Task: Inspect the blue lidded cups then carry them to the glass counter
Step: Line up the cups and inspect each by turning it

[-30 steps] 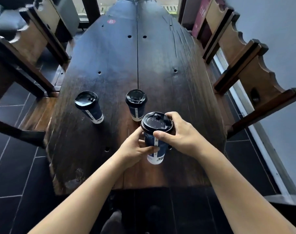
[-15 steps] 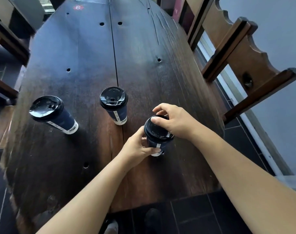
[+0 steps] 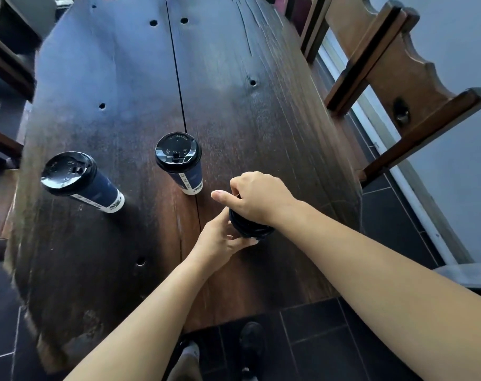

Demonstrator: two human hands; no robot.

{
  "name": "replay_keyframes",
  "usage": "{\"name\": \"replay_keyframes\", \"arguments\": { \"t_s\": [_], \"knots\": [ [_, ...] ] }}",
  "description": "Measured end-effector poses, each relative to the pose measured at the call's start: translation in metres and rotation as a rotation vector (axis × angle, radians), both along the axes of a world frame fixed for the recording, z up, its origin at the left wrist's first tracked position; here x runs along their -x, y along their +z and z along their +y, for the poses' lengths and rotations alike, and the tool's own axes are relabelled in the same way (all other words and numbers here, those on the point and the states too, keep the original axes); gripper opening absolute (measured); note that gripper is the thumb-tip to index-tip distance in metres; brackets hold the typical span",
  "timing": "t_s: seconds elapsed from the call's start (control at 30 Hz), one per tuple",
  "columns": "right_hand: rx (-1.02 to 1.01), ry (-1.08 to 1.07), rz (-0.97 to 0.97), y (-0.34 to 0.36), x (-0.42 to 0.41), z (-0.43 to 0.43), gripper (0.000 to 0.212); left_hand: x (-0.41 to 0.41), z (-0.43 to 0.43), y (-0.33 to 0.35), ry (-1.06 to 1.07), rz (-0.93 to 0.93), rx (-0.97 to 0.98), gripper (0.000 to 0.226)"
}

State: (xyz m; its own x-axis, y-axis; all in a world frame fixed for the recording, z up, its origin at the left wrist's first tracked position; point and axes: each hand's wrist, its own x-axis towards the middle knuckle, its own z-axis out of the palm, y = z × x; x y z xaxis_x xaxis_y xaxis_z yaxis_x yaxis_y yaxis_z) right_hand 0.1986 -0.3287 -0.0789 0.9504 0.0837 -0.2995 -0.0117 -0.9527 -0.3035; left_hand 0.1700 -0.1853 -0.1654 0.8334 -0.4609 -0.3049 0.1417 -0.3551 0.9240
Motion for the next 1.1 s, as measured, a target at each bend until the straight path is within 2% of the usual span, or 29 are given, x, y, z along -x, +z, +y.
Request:
{"name": "replay_keyframes", "arguments": {
  "t_s": [0.2, 0.3, 0.97, 1.1],
  "knots": [
    [0.024, -0.054, -0.114, -0.006, 0.006, 0.003, 0.033, 0.002, 0.000, 0.003, 0.017, 0.022, -0.004, 0.047],
    [0.021, -0.050, -0.124, -0.007, 0.009, 0.005, 0.028, 0.005, 0.000, 0.006, 0.008, 0.028, -0.021, 0.046],
    [0.011, -0.065, -0.118, -0.001, 0.005, 0.006, 0.038, 0.000, 0.000, 0.003, 0.017, 0.071, -0.018, 0.055],
    [-0.095, -0.179, -0.119, 0.005, 0.011, 0.002, 0.042, 0.000, 0.002, 0.007, -0.024, 0.084, 0.001, 0.062]
  ]
}}
